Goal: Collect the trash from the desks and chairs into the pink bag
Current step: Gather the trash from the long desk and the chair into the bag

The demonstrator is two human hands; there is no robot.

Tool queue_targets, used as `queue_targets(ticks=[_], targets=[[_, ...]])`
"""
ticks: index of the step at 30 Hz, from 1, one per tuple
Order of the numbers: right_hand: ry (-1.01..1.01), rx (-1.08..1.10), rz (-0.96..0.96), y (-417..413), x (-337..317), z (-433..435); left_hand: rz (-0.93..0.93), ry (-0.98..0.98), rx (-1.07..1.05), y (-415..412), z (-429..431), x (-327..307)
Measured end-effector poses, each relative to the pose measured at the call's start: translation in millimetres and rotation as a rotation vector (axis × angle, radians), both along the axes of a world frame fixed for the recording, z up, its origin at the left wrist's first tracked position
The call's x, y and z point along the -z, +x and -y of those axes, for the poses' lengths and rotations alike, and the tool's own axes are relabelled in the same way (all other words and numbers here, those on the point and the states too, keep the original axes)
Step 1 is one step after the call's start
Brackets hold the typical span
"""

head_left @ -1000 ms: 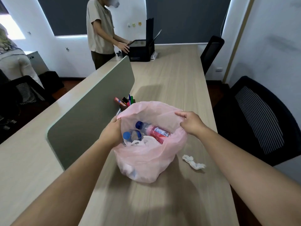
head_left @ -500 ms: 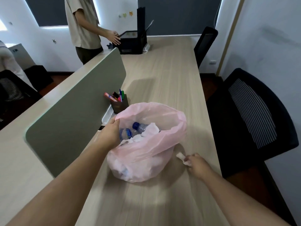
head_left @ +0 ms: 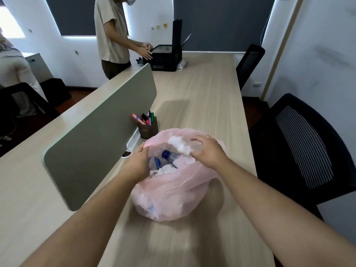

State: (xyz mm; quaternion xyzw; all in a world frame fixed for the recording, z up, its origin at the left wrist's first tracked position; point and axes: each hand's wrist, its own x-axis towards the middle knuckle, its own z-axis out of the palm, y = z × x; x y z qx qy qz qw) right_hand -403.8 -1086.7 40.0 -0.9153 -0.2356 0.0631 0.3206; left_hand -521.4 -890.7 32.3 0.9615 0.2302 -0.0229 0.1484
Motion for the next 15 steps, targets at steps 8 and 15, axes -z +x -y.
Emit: queue_targets(ticks=[8, 15], targets=[[-0.122, 0.555, -0.491, 14, 47, 18, -0.015, 0.039, -0.015, -11, -7, -2], [0.255, 0.677, -0.392, 25, 40, 17, 0.003, 0.004, 0.055, 3, -16, -5]])
